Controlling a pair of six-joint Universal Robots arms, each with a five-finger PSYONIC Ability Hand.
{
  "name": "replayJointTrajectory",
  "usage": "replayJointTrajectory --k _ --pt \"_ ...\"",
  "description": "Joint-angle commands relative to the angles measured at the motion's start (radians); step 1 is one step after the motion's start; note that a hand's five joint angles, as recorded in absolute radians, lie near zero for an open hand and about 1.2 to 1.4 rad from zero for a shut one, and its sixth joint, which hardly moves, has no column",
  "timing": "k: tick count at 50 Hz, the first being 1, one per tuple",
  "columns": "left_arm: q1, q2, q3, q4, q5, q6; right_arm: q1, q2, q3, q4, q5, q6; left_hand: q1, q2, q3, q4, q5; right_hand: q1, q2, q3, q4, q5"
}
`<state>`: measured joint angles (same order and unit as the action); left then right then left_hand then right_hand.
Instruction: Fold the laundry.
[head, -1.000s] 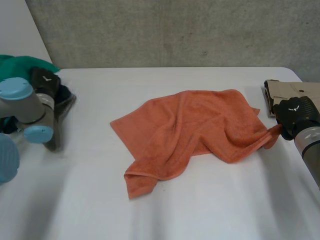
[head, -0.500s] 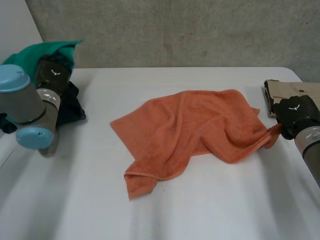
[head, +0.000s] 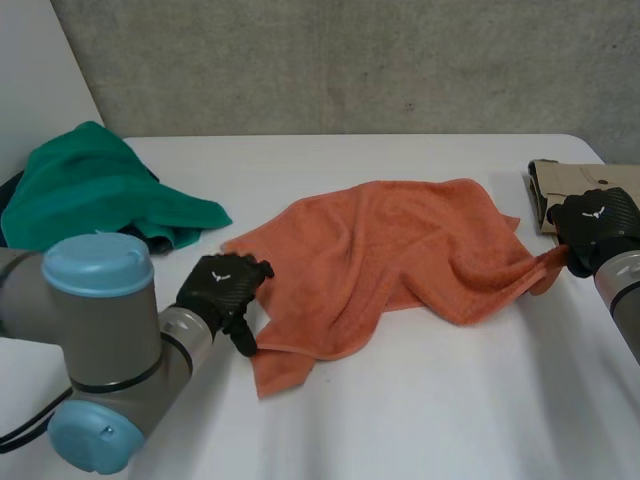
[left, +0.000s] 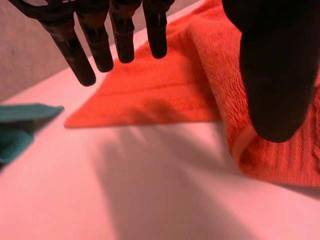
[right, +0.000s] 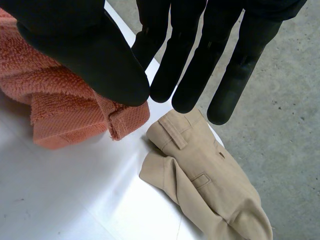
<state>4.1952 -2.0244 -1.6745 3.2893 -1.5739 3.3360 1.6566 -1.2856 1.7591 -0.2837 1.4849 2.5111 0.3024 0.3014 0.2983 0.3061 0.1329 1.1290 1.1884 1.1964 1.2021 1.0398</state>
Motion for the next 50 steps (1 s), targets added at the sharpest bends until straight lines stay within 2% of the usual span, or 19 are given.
replayJointTrajectory --k 1,10,14,15,16,22,28,32,36,41,42,45,46,49,50 --pt "0.008 -0.051 0.016 0.001 0.009 -0.004 0.0 0.0 0.002 0.0 0.0 0.0 0.102 0.103 0.106 0.098 0.097 0.267 0.208 0.2 0.194 0.182" --pt "-0.003 -0.073 0.025 -0.045 0.078 -0.018 -0.001 0.002 0.002 -0.002 0.0 -0.001 0.248 0.249 0.253 0.245 0.243 0.267 0.208 0.2 0.194 0.182" --pt "-0.006 -0.089 0.047 -0.062 0.081 -0.041 -0.003 -0.001 0.0 -0.003 0.003 -0.001 0.67 0.671 0.674 0.666 0.665 0.267 0.208 0.2 0.194 0.182" --pt "-0.006 -0.096 0.058 -0.065 0.08 -0.05 -0.005 -0.001 -0.001 -0.003 0.005 -0.001 1.032 1.033 1.036 1.028 1.027 0.267 0.208 0.2 0.194 0.182" --pt "-0.006 -0.097 0.064 -0.068 0.077 -0.055 -0.005 -0.004 -0.001 -0.002 0.005 -0.003 1.093 1.094 1.097 1.09 1.088 0.267 0.208 0.2 0.194 0.182" --pt "0.005 -0.062 0.101 -0.092 0.051 -0.076 -0.006 -0.095 -0.017 0.009 0.005 -0.023 1.094 1.095 1.098 1.09 1.089 0.267 0.208 0.2 0.194 0.182" --pt "0.08 0.248 0.121 -0.102 -0.009 -0.061 -0.047 -0.247 -0.069 0.102 0.003 -0.087 1.094 1.095 1.098 1.09 1.089 0.267 0.208 0.2 0.194 0.182" --pt "0.135 0.4 0.17 -0.109 -0.002 -0.038 -0.083 -0.36 -0.171 0.248 -0.003 -0.11 1.094 1.095 1.098 1.09 1.089 0.267 0.208 0.2 0.194 0.182" --pt "0.17 0.525 0.208 -0.129 0.002 0.06 -0.092 -0.411 -0.32 0.428 -0.009 -0.129 1.094 1.095 1.098 1.09 1.089 0.267 0.208 0.2 0.194 0.182" --pt "0.192 0.541 0.2 -0.135 0.002 0.256 -0.127 -0.4 -0.449 0.621 -0.009 -0.215 1.094 1.095 1.098 1.09 1.089 0.267 0.208 0.2 0.194 0.182" --pt "0.189 0.527 0.188 -0.135 0.002 0.326 -0.129 -0.388 -0.449 0.636 -0.009 -0.231 1.094 1.095 1.098 1.09 1.089 0.267 0.208 0.2 0.194 0.182" --pt "0.184 0.48 0.154 -0.134 0.002 0.417 -0.127 -0.296 -0.443 0.672 -0.005 -0.278 1.094 1.095 1.098 1.09 1.089 0.267 0.208 0.2 0.194 0.182" --pt "0.178 0.431 0.138 -0.125 0.002 0.472 -0.126 -0.27 -0.44 0.672 -0.003 -0.284 1.094 1.095 1.098 1.09 1.089 0.267 0.208 0.2 0.194 0.182" --pt "0.178 0.334 0.144 -0.105 0.0 0.537 -0.1 -0.183 -0.437 0.666 0.012 -0.291 1.094 1.095 1.098 1.09 1.089 0.267 0.208 0.2 0.194 0.182" --pt "0.178 0.257 0.16 -0.082 0.0 0.572 -0.086 -0.161 -0.443 0.666 0.015 -0.291 1.094 1.095 1.098 1.09 1.089 0.267 0.208 0.2 0.194 0.182"
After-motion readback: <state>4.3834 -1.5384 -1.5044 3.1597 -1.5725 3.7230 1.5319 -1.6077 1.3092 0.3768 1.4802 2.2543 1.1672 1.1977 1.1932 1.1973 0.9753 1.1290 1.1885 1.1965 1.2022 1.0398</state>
